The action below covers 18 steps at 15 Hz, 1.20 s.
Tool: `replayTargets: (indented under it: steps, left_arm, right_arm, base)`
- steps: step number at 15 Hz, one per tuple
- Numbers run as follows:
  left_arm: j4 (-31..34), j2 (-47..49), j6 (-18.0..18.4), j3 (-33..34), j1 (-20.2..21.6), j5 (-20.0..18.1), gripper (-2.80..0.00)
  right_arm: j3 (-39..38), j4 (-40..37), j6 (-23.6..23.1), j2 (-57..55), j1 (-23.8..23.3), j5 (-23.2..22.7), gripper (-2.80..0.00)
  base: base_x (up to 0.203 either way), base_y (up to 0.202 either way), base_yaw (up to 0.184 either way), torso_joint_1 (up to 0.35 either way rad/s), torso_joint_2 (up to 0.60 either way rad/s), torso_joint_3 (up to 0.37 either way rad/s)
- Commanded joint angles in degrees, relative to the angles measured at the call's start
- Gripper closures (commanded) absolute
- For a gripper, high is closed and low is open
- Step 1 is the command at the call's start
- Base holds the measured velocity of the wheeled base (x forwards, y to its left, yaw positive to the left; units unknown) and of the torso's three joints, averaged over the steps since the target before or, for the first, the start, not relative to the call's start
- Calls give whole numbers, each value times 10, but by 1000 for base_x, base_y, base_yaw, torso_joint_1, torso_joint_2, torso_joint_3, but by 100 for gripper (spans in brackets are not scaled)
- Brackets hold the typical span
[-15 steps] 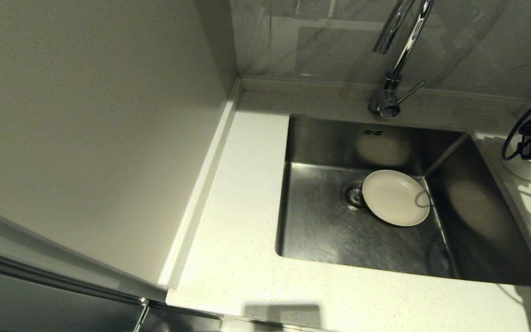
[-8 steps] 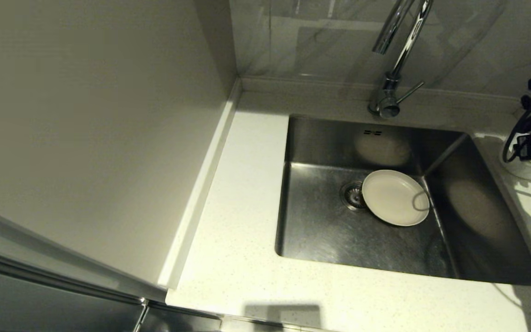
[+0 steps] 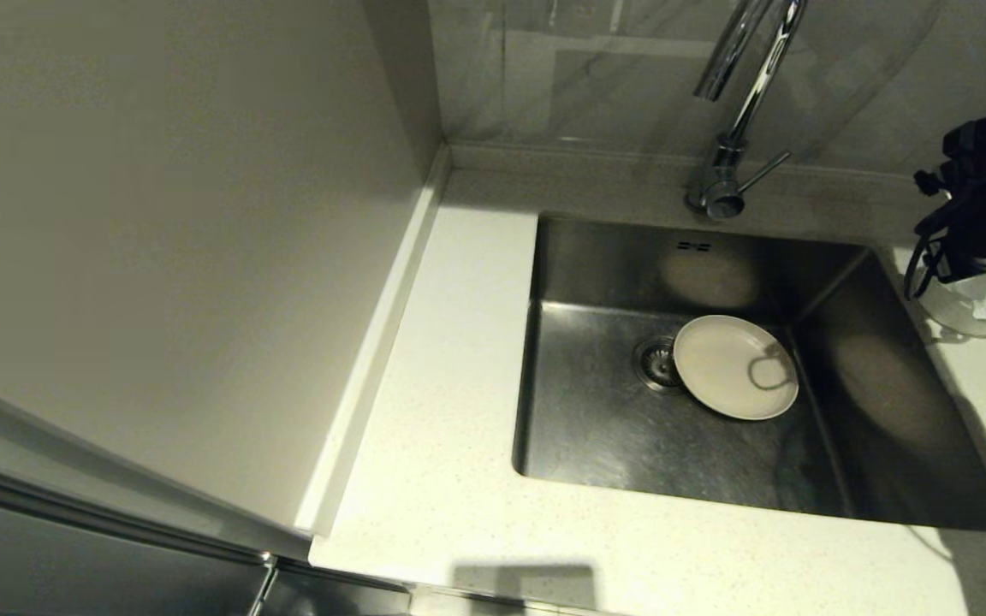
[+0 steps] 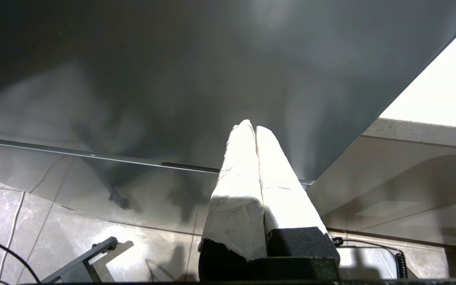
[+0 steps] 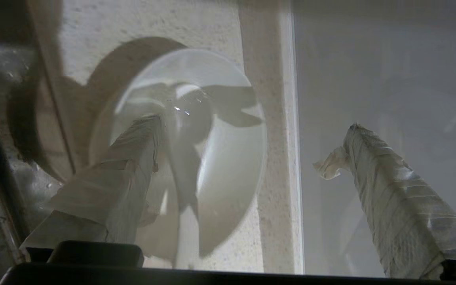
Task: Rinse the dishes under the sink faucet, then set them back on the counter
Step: Place the spoon on the plate
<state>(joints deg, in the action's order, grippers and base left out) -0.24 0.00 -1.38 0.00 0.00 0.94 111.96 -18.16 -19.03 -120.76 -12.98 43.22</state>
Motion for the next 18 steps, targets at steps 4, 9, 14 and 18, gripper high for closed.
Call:
replayTargets:
  steps: [4, 9, 14, 18]
  left_arm:
    - [0, -2, 0, 0, 0, 0, 0]
    - [0, -2, 0, 0, 0, 0, 0]
    - [0, -2, 0, 0, 0, 0, 0]
    - [0, -2, 0, 0, 0, 0, 0]
  right_arm:
    - [12, 0, -27, -4, -1, 19, -280]
    - [11, -1, -29, 3, -9, 27, -280]
    - [-7, -4, -36, 17, -15, 27, -280]
    - [-44, -4, -34, 26, -14, 27, -280]
  base:
    - [0, 0, 0, 0, 0, 0]
    - [0, 0, 0, 0, 0, 0]
    - [0, 0, 0, 0, 0, 0]
    - [0, 0, 0, 0, 0, 0]
